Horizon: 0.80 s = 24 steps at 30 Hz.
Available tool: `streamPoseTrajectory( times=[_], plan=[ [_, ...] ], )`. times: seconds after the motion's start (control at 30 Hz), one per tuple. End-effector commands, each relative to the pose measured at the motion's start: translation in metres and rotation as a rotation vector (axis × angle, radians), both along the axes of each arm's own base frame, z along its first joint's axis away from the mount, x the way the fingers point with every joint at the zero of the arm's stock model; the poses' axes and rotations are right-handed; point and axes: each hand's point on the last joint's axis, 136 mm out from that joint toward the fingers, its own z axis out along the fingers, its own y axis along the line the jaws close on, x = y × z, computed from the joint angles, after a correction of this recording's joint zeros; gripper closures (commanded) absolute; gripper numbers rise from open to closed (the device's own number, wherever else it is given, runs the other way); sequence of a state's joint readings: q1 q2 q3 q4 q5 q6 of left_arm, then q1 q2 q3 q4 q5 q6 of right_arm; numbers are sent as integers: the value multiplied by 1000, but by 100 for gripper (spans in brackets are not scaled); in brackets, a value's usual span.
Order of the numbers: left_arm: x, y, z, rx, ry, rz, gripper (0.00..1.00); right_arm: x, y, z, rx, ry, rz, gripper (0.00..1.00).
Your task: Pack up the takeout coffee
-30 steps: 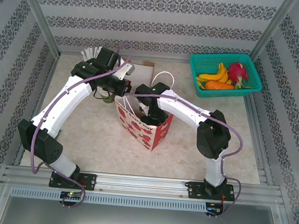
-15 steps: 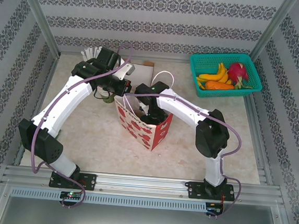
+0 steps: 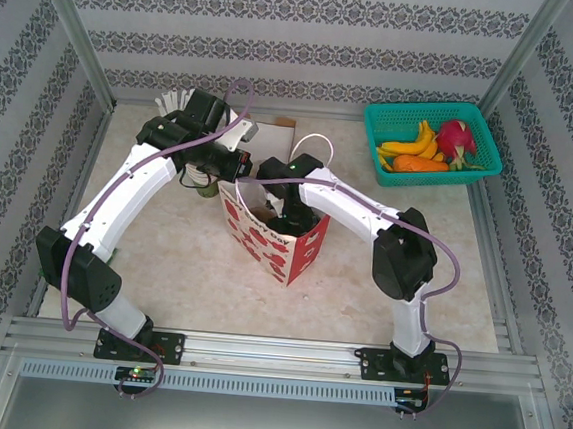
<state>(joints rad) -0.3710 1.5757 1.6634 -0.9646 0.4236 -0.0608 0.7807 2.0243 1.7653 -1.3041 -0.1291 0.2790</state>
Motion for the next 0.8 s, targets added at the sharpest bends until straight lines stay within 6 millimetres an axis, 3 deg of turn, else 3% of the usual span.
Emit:
streamPoseTrajectory(
  times=[0.0, 0.13, 0.23, 0.27, 0.77],
  plan=[
    [5, 3, 6, 12, -27, 35, 100, 24, 3, -34, -29, -38, -29, 44],
    [10, 17, 0, 84, -31, 95, 100, 26, 6, 0, 23, -84, -38, 35],
    [8, 19, -1, 97, -22, 91, 100, 20, 6, 18, 54, -81, -45, 17],
    [7, 17, 0, 90, -23, 85, 100, 17, 6, 22, 60, -79, -42, 15],
    [2, 9, 7, 44, 2, 59, 100, 14, 10, 63, 90, -143, -15, 6]
  ],
)
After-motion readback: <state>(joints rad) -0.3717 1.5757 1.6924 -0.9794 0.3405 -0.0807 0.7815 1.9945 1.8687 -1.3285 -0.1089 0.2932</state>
